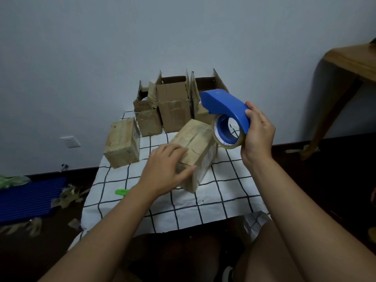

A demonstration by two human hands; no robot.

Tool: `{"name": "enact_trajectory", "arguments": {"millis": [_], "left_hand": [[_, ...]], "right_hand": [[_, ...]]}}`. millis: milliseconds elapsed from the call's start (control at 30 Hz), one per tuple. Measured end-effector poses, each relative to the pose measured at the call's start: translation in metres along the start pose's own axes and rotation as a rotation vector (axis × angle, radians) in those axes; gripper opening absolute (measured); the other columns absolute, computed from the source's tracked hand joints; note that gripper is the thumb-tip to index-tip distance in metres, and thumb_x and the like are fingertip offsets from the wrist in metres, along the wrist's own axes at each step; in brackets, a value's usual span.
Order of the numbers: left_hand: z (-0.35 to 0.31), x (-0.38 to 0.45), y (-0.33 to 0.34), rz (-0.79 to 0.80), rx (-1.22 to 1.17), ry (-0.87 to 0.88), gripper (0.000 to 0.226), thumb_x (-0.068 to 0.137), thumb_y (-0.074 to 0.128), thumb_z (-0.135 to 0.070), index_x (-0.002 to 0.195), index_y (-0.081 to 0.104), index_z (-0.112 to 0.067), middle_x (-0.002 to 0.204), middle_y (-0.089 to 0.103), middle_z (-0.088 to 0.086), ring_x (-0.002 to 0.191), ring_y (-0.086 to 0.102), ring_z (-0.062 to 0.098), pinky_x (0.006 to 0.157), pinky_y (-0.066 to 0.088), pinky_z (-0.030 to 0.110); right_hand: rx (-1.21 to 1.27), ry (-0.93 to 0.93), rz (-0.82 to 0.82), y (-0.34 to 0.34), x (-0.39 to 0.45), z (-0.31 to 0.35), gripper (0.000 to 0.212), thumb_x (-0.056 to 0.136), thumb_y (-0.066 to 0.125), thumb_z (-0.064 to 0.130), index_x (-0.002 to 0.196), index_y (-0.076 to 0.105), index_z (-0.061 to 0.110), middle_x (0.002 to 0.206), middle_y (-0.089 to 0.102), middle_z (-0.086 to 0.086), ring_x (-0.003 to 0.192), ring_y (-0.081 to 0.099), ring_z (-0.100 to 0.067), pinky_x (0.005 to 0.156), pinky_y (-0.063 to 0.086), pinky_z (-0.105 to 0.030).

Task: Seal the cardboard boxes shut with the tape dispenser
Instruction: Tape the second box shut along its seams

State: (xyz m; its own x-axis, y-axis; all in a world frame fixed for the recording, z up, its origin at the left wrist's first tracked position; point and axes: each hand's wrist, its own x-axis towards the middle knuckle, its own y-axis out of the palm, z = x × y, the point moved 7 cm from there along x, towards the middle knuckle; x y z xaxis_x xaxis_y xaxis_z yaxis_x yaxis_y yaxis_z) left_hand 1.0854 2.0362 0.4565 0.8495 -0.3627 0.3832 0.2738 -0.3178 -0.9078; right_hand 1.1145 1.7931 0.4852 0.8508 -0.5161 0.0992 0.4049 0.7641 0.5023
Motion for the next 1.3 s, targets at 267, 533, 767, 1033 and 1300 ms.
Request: {"name": "enact_trajectory", "arguments": {"millis": [267, 533, 767, 1033, 1300], "left_hand": [[0.014, 0.013, 0.016, 0.137, -0.001, -0.105, 0.051, 0.083, 0.059, -0.013, 0.131, 0.048, -0.027, 0.132, 0.054, -0.001, 0.124, 0.046, 0.023, 0.109, 0.028, 0.042], [-0.038, 0.011, 0.021, 0.141, -0.104, -0.071, 0.071, 0.079, 0.029, -0.082, 0.130, 0.053, -0.038, 0.131, 0.048, -0.007, 0.121, 0.038, 0.017, 0.102, 0.029, 0.039], [-0.018, 0.015, 0.018, 0.249, 0.026, 0.131, 0.055, 0.095, 0.045, -0.052, 0.144, 0.046, -0.028, 0.152, 0.040, 0.000, 0.140, 0.033, 0.023, 0.113, 0.025, 0.041], [0.009, -0.001, 0.013, 0.004, -0.201, -0.068, 0.040, 0.092, 0.064, -0.036, 0.129, 0.063, -0.021, 0.137, 0.059, -0.003, 0.130, 0.049, 0.015, 0.105, 0.032, 0.025], [0.024, 0.008, 0.010, 0.067, -0.365, -0.175, 0.034, 0.096, 0.057, -0.040, 0.125, 0.067, -0.025, 0.132, 0.062, -0.007, 0.125, 0.052, 0.006, 0.106, 0.040, 0.032]], "right_hand": [[-0.020, -0.001, 0.015, -0.008, -0.002, 0.001, 0.022, 0.093, 0.061, 0.016, 0.095, 0.075, 0.032, 0.111, 0.074, 0.005, 0.104, 0.069, -0.011, 0.080, 0.055, -0.021], [-0.022, 0.007, 0.011, -0.006, -0.001, -0.003, 0.020, 0.091, 0.061, 0.019, 0.096, 0.075, 0.032, 0.114, 0.073, 0.002, 0.105, 0.069, -0.014, 0.077, 0.054, -0.018], [-0.033, 0.015, 0.031, -0.009, -0.001, -0.005, 0.018, 0.093, 0.062, 0.021, 0.101, 0.073, 0.032, 0.115, 0.072, 0.002, 0.104, 0.069, -0.014, 0.076, 0.055, -0.019], [-0.053, 0.064, 0.122, 0.003, -0.011, -0.018, 0.021, 0.095, 0.061, 0.017, 0.097, 0.075, 0.033, 0.120, 0.070, -0.003, 0.105, 0.068, -0.017, 0.078, 0.055, -0.022], [0.035, 0.226, 0.342, 0.012, -0.018, -0.027, 0.022, 0.084, 0.061, 0.022, 0.095, 0.080, 0.026, 0.099, 0.075, 0.004, 0.083, 0.066, -0.011, 0.068, 0.052, -0.023]]}}
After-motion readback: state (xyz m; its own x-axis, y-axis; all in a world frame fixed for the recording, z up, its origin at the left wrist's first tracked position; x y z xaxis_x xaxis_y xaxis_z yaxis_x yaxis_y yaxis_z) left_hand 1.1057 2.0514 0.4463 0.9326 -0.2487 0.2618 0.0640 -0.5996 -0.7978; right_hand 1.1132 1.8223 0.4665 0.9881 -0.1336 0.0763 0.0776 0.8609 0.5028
